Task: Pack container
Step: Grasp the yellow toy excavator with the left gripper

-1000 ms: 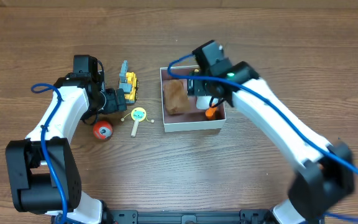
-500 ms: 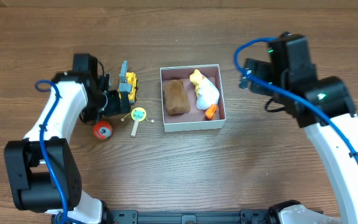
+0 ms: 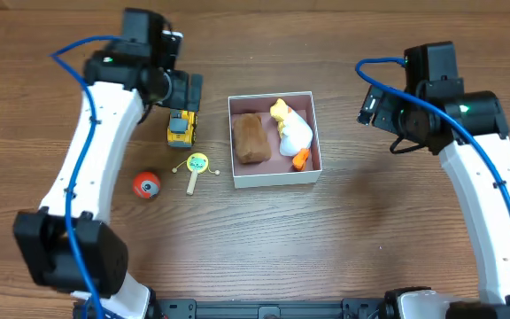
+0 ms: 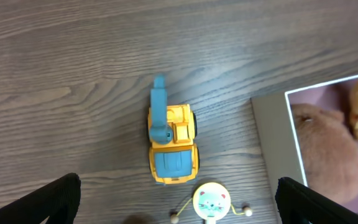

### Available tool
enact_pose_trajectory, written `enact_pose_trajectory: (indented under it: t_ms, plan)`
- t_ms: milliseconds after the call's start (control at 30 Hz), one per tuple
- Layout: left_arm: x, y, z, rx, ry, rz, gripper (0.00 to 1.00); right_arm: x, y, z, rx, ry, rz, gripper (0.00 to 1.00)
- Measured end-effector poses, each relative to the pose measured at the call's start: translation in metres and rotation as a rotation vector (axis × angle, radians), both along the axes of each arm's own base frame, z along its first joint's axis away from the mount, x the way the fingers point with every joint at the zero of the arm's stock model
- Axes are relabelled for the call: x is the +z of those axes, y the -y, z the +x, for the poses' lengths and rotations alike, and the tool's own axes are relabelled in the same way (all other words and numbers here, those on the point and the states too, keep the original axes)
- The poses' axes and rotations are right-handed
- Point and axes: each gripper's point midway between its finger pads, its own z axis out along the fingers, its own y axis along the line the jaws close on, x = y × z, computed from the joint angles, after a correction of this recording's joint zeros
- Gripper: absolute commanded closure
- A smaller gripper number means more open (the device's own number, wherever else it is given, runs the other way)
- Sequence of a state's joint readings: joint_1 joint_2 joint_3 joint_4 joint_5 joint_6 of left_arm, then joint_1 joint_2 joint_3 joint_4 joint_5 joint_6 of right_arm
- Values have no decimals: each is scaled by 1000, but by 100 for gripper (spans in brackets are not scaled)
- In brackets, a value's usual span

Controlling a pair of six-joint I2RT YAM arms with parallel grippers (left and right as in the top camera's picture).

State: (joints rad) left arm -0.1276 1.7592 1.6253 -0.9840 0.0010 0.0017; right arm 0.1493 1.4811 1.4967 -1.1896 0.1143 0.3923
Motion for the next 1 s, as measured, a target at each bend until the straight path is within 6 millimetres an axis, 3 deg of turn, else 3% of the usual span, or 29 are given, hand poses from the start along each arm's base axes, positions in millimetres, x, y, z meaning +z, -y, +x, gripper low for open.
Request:
enact_pose_trajectory:
  t_ms: [100,233,400,567,767,1000]
  plan:
    - [-28,-1,7,-1,-57,23,0,-5,-1,2,1,-17,1,0]
    - [-87,-5,9,8,-195,48,0,-8,-1,2,2,-25,2,0]
    - [-130,-6,9,8,-280,61,0,-8,-1,0,2,-31,1,0]
    - [-147,-6,7,7,-316,65,2,-9,-1,0,3,-31,1,0]
    - [-170,-7,4,6,-363,74,29,-10,-1,-2,3,-44,-1,0]
    - [-169,-6,6,-10,-358,80,57,-11,0,-5,3,-57,-3,0]
